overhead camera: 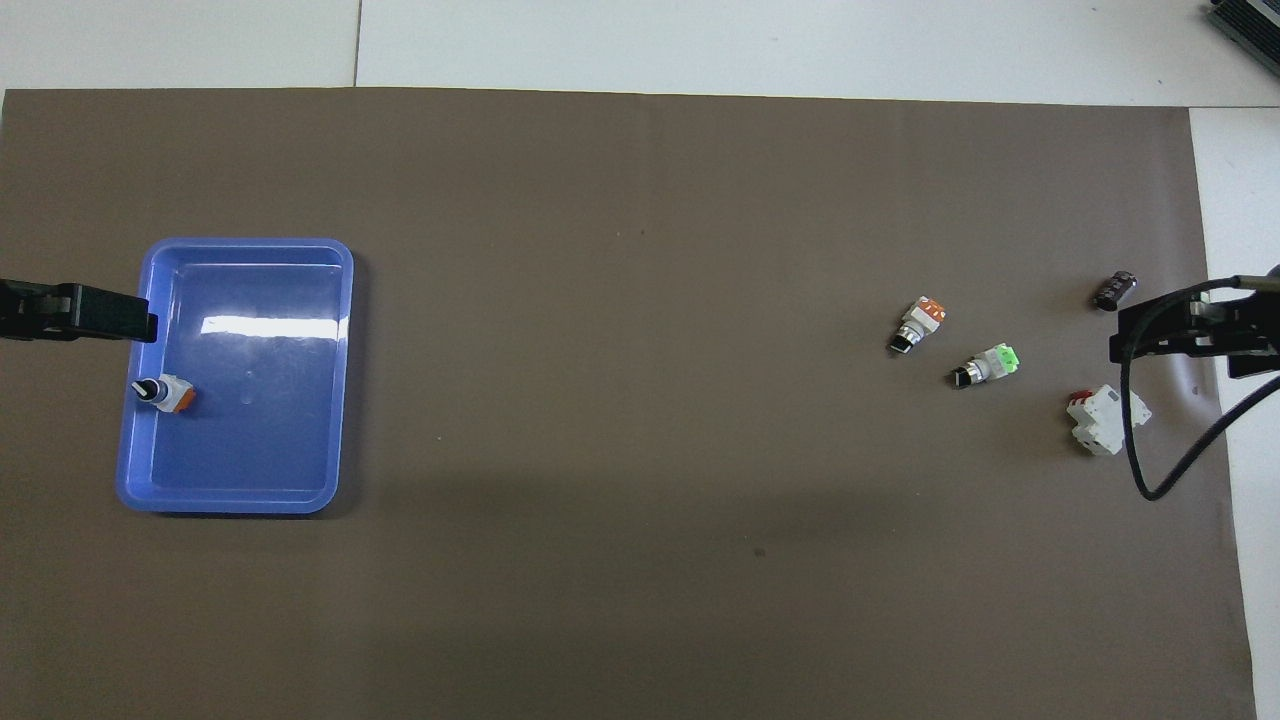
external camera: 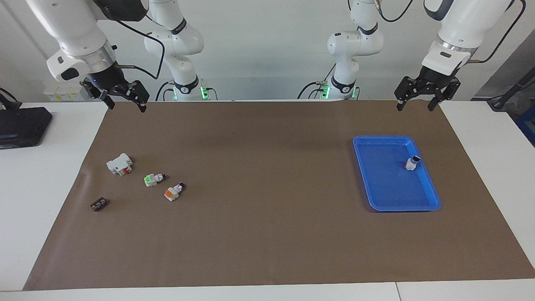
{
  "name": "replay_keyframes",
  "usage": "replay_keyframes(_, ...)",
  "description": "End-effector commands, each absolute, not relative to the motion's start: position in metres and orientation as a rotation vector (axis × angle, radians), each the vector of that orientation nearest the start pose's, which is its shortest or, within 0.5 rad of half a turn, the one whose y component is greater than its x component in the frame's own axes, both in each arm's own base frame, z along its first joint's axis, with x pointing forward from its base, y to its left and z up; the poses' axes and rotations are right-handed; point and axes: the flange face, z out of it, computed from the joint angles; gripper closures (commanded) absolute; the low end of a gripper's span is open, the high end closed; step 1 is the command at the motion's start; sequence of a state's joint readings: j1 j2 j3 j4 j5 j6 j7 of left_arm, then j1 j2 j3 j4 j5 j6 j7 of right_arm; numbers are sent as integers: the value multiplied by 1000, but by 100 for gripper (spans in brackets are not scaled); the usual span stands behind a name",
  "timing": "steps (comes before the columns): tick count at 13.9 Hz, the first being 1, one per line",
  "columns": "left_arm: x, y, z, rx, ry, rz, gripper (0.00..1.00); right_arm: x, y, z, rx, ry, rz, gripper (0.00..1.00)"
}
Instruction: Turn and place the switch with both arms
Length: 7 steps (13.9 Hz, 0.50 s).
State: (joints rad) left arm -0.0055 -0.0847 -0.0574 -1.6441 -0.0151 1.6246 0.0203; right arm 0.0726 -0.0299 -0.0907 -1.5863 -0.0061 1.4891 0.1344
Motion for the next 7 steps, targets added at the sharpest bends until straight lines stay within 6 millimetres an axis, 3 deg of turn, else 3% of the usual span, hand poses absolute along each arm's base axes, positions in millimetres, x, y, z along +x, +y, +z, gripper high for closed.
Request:
replay_keyframes(1,523,-34,641,-3153,132,-103,0,527,-15,624,-3145,284,117,0)
replay_keyframes(3,523,-34,641,-3154,132,-103,0,527,-15,625,-3146,282,115,0)
replay_keyframes(7,523,-34,641,-3152,134,-103,0,526,-36,625,-3140,329,108,0)
